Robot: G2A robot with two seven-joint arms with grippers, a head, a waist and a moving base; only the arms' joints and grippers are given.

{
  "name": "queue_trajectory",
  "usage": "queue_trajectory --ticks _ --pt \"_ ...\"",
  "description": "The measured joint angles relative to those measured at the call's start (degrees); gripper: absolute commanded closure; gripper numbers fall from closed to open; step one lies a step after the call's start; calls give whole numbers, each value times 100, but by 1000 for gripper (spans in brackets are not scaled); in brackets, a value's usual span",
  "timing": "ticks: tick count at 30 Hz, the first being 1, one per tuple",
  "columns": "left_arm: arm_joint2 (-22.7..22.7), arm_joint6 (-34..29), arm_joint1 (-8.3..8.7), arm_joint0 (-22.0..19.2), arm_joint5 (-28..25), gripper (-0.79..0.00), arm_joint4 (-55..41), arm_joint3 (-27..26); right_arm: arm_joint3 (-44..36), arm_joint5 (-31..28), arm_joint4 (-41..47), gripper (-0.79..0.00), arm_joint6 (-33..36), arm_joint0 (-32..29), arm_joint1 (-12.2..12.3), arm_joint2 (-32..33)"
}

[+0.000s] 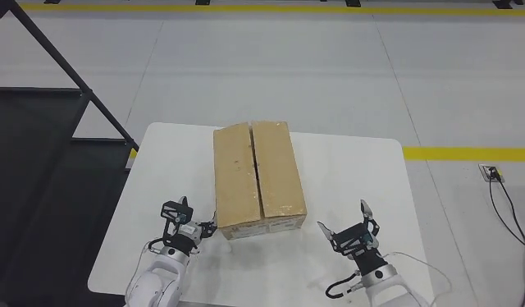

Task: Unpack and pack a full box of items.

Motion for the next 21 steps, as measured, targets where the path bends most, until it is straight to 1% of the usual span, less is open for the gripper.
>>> queue_trajectory --ticks 21 --pt "485 -167 -125 -420 -97 -785 194 102 54 -189 -122 -785 -143 -180 -2 206"
